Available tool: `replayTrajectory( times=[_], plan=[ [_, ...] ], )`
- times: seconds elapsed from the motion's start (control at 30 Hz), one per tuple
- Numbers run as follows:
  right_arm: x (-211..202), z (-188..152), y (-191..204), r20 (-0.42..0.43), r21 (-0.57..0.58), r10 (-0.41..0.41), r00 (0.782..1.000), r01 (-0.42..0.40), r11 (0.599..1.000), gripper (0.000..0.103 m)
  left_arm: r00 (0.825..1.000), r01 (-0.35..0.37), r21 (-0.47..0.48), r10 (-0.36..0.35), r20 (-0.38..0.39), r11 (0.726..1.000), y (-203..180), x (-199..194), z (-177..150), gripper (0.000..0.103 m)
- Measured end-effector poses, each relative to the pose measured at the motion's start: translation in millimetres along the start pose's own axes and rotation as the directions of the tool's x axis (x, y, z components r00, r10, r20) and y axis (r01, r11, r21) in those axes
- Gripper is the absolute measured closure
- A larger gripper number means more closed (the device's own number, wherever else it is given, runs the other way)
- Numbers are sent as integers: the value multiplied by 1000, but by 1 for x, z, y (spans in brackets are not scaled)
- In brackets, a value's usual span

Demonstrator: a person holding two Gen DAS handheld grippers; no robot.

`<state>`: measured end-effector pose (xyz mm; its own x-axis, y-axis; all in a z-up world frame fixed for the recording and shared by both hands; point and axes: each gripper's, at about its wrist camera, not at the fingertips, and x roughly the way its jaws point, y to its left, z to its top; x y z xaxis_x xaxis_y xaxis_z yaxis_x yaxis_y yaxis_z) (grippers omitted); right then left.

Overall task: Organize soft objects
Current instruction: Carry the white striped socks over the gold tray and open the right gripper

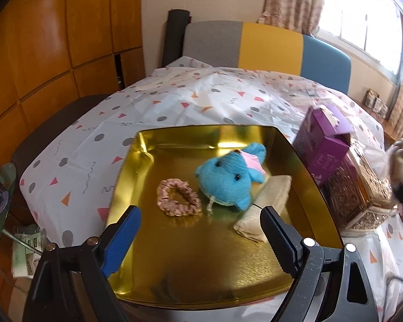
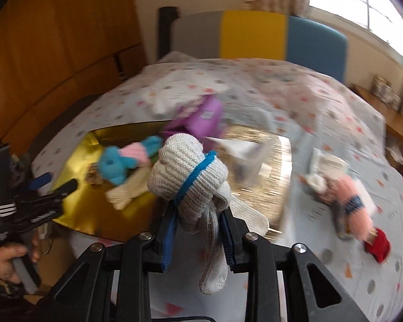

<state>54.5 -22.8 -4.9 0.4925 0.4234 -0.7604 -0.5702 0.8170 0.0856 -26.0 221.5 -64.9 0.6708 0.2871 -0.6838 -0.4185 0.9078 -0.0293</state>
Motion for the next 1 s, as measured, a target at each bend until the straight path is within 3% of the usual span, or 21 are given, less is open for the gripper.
replayTrajectory(
  times=[0.27,0.47,0.6,0.73,1.0],
  plan=[
    [68,19,89,-109,-154,121,987,-137,979,72,999,-45,-67,46,3,997,28,0,1,12],
    [119,8,111,-234,-174,166,958,-209,962,66,998,-57,-79,57,-5,995,35,2,-1,12],
    [133,-5,110,-265,-171,153,952,-203,964,61,999,-54,-67,54,-7,996,32,2,-2,12],
    [129,-8,105,-246,-158,154,957,-196,968,60,999,-47,-54,47,-6,997,27,1,-2,12],
    [93,-5,79,-128,-122,151,980,-167,978,58,1000,-27,-16,27,7,999,13,-6,-1,12]
  ],
)
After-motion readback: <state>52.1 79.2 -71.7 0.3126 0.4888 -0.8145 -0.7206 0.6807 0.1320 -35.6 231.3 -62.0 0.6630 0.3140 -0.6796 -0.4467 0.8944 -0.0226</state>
